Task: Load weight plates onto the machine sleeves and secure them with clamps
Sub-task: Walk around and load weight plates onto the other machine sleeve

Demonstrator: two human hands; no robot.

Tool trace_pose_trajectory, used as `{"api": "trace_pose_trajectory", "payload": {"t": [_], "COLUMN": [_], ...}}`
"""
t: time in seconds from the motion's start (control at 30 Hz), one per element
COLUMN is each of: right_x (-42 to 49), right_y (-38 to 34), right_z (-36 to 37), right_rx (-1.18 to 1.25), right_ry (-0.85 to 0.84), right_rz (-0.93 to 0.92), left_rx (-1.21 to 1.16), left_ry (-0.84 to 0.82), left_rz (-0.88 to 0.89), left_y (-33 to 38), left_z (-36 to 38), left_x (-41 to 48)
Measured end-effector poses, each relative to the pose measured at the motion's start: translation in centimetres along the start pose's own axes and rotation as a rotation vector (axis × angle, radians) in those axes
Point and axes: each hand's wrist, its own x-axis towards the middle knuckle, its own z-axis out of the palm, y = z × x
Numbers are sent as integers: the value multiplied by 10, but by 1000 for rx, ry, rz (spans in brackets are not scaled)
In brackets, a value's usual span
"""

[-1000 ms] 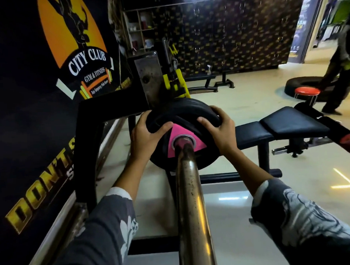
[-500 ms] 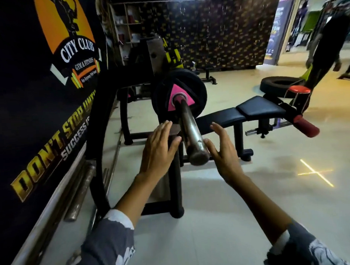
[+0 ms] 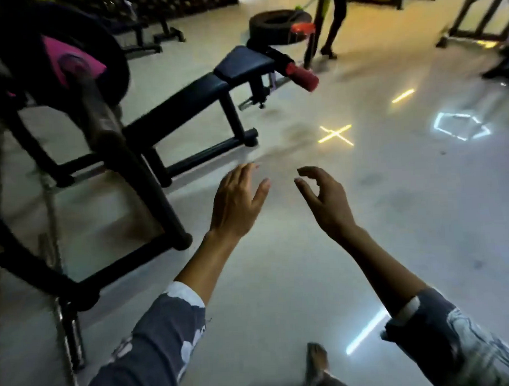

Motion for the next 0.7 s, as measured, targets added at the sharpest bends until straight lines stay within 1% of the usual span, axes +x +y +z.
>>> {"api": "trace_pose_trajectory", "payload": {"t": [0.1,0.17,0.37,0.53,0.7], "right_x": [-2,2,37,89,162], "right_y": [57,98,203,272,329], "right_z": [-39,-67,-141,-188,-198], "right_rx": [-20,-27,-62,-59,-66], "right_ry": [-5,23,41,30,-39], "right_rz": [152,250,477,564,565], "left_rx": [-68,-111,-152,-140,-138], "left_ry": [-116,-189,-373,-457,-503], "left_rz": [-12,-1,-19,-2,0], "left_y": [30,54,117,152,157], "left_z": [67,116,236,307,368], "left_x": [23,43,103,166,237]}}
